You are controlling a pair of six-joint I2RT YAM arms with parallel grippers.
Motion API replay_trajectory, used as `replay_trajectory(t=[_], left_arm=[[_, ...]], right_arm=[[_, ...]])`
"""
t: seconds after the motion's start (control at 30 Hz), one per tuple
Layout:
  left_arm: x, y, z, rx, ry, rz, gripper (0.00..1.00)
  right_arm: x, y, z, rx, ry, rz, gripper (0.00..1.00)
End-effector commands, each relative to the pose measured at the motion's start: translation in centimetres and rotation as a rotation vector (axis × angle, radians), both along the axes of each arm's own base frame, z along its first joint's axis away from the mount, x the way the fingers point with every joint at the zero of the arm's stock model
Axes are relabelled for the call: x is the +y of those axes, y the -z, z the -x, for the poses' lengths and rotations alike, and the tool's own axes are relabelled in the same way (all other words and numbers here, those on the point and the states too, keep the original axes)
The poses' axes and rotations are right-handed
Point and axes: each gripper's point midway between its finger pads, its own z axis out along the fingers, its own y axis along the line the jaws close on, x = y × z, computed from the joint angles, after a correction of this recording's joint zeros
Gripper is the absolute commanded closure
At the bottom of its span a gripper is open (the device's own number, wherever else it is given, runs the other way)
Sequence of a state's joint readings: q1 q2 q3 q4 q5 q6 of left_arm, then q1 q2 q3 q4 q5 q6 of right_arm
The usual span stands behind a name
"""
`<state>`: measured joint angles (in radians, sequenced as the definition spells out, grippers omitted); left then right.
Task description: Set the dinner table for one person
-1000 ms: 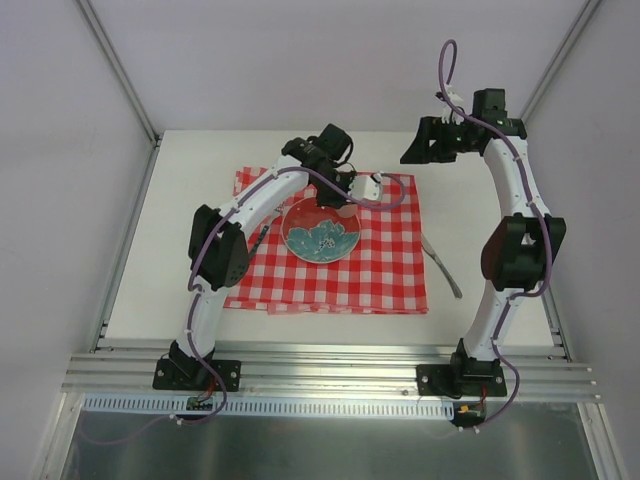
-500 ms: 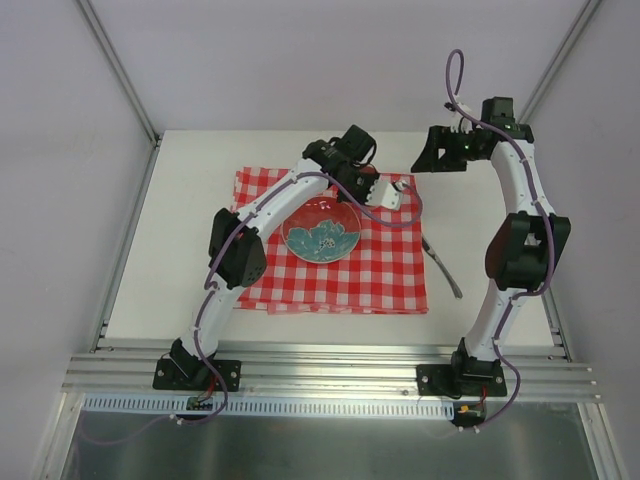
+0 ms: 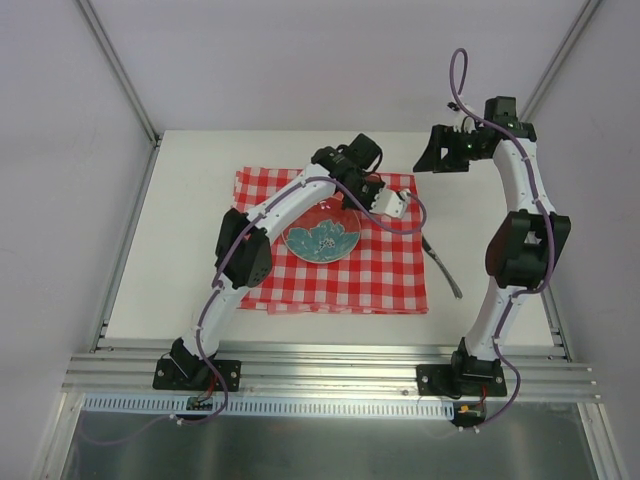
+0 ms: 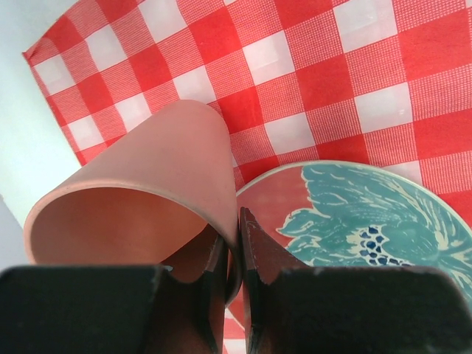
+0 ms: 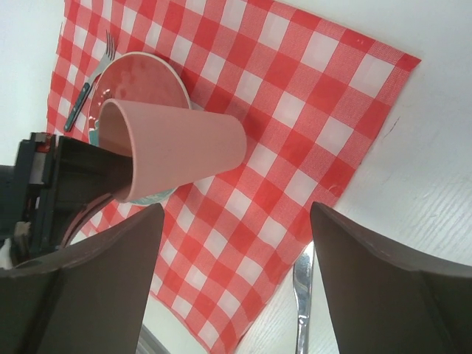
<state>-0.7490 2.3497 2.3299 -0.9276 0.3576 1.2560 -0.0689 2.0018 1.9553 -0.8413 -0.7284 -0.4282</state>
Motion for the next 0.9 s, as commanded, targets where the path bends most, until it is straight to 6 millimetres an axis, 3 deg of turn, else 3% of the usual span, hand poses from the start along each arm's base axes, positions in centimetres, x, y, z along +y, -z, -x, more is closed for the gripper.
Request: replay_trajectory(t=[0.0,0.13,0.2,0.23,0.4,0.43,0.5,0.57,0.67,0.7,0.77,0.8,0.87], left_arm=[[-1.2,0.5,0.1,0.006,0.034,0.024,1.0],[-2.1,1.4,-0.3,0.011,0.031,0.032,0.99],[-2.5,2.2,-0.6,-0.004,0.027,0.018,0.93],[-2.9,2.0,-1.1,-0.021,0.014,0.031,0.86],[-3.9,1.1,-2.9,-0.08,-0.053,0.084,0.21],[-4.0,0.9,-3.1,-0.09,-0.065,0.09,0.15],[-4.4,-0.3,-3.6,-0.118,-0.07,0.127,0.13],[-4.8,-1.0,-4.1,-0.146,-0.079,0.159,0.01],[-5.0,-2.8,-4.6,-0.181,-0.11,0.209,0.01],[-5.4,-4.8,-5.3,-0.23,-0.124,0.26,0.01],[-5.3,-6.1,-6.0,-0.272,-0.162,0.291,0.01],[-5.2,-8.1,-6.2,-0.306,-0.182,0.324,0.01],[-5.0,-10.3,-6.9,-0.363,-0.211,0.368,0.01]], right_arm=[[0.4,-1.4,0.2,-0.004,-0.021,-0.04,0.16],[0.4,-1.3,0.9,0.014,-0.034,-0.053,0.16],[0.4,-1.3,1.2,0.016,-0.038,-0.065,0.16],[0.3,-1.3,1.3,0.017,-0.041,-0.065,0.16],[0.0,-0.9,1.7,0.03,-0.04,-0.086,0.16],[-0.1,-0.8,1.6,0.033,-0.036,-0.091,0.16],[0.0,-0.8,1.6,0.042,-0.029,-0.106,0.16],[0.1,-1.0,1.3,0.041,-0.024,-0.12,0.15],[0.4,-1.4,0.9,0.035,-0.02,-0.142,0.15],[0.4,-1.5,0.5,0.028,-0.015,-0.146,0.15],[0.5,-1.6,0.2,0.025,-0.013,-0.155,0.15],[0.7,-1.7,0.0,0.026,-0.015,-0.164,0.15],[1.0,-2.0,0.0,0.019,-0.023,-0.165,0.15]])
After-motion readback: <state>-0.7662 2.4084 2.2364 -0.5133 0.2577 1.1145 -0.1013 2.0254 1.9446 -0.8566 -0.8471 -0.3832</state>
